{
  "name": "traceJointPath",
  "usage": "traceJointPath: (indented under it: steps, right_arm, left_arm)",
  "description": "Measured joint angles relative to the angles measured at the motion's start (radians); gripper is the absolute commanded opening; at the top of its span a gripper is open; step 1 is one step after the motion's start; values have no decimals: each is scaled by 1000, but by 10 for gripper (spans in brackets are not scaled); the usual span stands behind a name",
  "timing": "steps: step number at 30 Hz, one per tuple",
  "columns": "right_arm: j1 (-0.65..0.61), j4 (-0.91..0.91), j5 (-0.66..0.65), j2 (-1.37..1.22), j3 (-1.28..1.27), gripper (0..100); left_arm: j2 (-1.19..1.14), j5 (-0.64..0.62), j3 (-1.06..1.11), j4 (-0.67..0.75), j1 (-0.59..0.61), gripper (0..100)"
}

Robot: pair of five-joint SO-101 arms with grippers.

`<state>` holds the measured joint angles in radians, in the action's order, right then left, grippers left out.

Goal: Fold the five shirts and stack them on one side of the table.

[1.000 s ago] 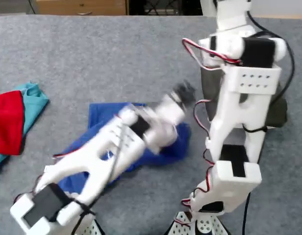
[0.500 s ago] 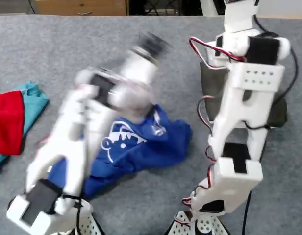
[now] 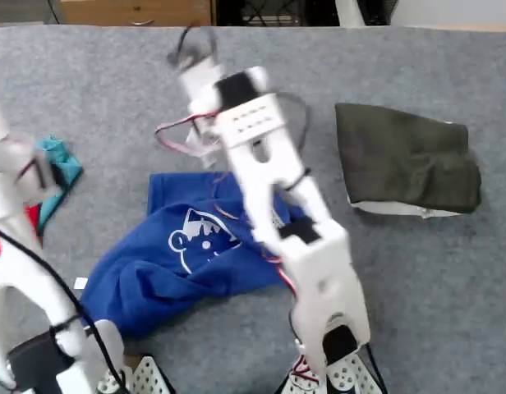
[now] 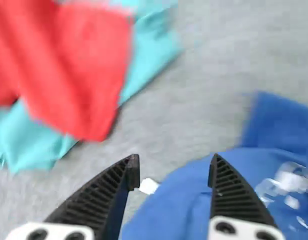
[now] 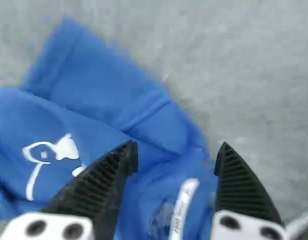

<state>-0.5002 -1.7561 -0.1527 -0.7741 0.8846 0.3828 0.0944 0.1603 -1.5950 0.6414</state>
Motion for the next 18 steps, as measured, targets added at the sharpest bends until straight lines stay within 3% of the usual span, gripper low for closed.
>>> traceJointPath:
  steps: [5, 10, 18]
  right_arm:
    - [3, 0, 0, -187, 0, 9]
    - [55, 0, 0, -236, 84, 13]
    - [252, -2, -38, -238, 158, 16]
  left_arm:
    - [0, 118, 282, 150, 137, 238]
    - [0, 157, 365, 172, 167, 238]
    - [0, 158, 370, 173, 158, 238]
